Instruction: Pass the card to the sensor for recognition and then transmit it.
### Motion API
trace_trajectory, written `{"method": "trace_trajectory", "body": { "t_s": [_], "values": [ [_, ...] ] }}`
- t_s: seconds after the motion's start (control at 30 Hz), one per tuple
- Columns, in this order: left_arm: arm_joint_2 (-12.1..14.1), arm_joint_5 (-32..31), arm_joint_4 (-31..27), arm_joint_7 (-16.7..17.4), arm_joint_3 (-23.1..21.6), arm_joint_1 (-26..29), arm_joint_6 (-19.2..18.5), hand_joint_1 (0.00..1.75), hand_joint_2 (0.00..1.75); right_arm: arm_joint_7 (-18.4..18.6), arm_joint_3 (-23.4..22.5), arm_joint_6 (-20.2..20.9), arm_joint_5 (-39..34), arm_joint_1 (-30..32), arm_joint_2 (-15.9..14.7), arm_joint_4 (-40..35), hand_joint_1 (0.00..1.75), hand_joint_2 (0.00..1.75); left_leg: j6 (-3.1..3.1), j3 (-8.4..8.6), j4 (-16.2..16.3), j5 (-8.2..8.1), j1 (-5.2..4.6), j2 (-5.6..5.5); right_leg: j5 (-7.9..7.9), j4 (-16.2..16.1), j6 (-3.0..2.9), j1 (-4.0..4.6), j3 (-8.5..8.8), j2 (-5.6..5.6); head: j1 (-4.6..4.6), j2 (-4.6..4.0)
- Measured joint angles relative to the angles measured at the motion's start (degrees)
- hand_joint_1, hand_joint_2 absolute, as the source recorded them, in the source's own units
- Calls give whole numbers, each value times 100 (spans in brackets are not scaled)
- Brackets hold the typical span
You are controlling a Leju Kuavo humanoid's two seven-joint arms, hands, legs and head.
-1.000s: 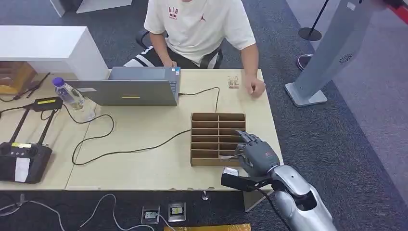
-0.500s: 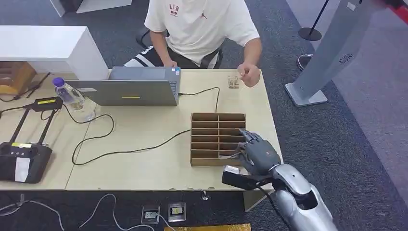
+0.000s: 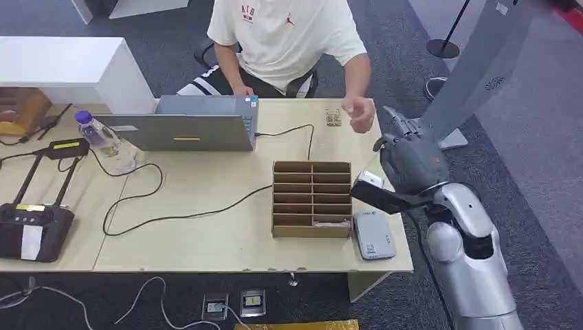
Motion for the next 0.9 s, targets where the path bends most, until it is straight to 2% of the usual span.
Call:
{"method": "trace_trajectory", "body": {
  "t_s": [0.23, 0.47, 0.57, 0.7, 0.9],
  "values": [
    [2, -109, 0, -105, 4, -6, -11, 0, 175, -197, -478, -142, 188, -596, 4, -48, 175, 175, 0, 0, 0, 0, 0, 0, 0, 0, 0, 0, 0, 0, 0, 0],
    [0, -190, 0, -155, 4, -16, -26, 0, 175, -466, -561, -455, 534, -983, 9, 300, 175, 175, 0, -8, -1, 0, 1, -1, 0, 2, 0, 1, -2, -1, 2, 0],
    [0, -265, 0, -184, 4, -37, -61, 0, 175, -647, -550, -840, 822, -1329, 33, 878, 175, 175, 0, -13, -1, 1, 1, -2, 0, 3, 0, 0, -5, -1, 0, 0],
    [2, -402, 0, -186, 4, -121, -131, 0, 175, -881, -526, -1416, 1206, -1938, 100, 2069, 175, 175, -4, -16, 0, 5, 1, -9, 0, 4, 0, 1, -5, -14, 0, 0],
    [7, -485, -2, -184, 4, -254, -153, 0, 175, -970, -382, -1643, 1381, -2562, 251, 3474, 175, 175, -4, -18, 0, 6, 2, -15, 0, 5, 0, 1, -6, -23, 2, 0]
  ]
}}
